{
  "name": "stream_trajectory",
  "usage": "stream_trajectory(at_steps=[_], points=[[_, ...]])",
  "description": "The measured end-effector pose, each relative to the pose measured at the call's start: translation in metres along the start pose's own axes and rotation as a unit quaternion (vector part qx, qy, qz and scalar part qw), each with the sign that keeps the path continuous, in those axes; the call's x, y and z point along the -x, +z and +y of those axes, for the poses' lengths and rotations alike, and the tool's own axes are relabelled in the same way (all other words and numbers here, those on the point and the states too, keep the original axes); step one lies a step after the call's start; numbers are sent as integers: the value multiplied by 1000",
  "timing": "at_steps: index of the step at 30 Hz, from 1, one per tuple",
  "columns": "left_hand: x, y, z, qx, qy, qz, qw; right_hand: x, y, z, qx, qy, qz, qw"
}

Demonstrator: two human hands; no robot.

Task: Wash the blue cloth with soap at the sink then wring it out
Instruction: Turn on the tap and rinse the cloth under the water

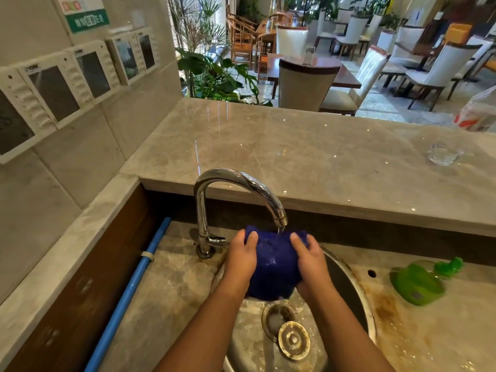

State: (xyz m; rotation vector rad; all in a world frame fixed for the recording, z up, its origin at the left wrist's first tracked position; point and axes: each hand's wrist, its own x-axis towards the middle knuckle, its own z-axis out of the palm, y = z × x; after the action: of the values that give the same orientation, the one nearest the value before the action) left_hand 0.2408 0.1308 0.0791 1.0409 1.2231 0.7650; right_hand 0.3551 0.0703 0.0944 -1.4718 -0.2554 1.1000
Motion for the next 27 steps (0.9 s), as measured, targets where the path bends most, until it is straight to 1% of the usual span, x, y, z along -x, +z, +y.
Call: stream_trajectory(at_steps=[1,3,4,5,7,8,10,12,13,14,16,17,18,20,21,22,24,25,27], points=[[-2,2,-3,-7,1,16,1000,4,4,-2,56,-71,5,996],[-4,8,-6,-9,-6,35,999,14,12,-1,152,-183,-18,971],[-3,12,-5,7,-27,36,999,19,18,1,184,-211,-38,959],[-3,16,-6,49,-58,25,997,20,23,6,215,-224,-55,949],[3,21,-4,160,-134,-14,978,14,31,15,277,-240,-47,929],[8,23,-3,185,-150,-31,971,8,31,19,294,-240,-26,925],[16,26,-6,162,-128,-58,977,-10,25,22,275,-200,16,940],[20,25,-9,125,-88,-72,986,-23,17,25,242,-150,34,958],[19,24,-11,107,-65,-82,989,-26,14,27,235,-139,44,961],[16,22,-13,94,-49,-93,990,-26,12,28,225,-142,58,962],[5,17,-18,81,-30,-104,991,-16,12,28,199,-178,89,960],[0,15,-17,76,-26,-91,993,-7,13,28,184,-206,92,957],[-7,12,-17,61,-25,-61,996,2,14,28,171,-235,79,954],[-15,10,-14,53,-36,10,998,19,21,29,169,-279,23,945],[-19,12,-14,63,-45,27,997,24,27,31,186,-293,-5,938],[-17,13,-11,95,-82,26,992,25,32,33,208,-304,-22,929],[-14,17,-10,154,-172,1,973,17,38,36,254,-312,-16,915],[-14,19,-14,159,-190,-10,969,10,39,37,280,-309,-4,909],[-7,20,-16,125,-183,-13,975,-4,36,39,321,-289,18,902]])
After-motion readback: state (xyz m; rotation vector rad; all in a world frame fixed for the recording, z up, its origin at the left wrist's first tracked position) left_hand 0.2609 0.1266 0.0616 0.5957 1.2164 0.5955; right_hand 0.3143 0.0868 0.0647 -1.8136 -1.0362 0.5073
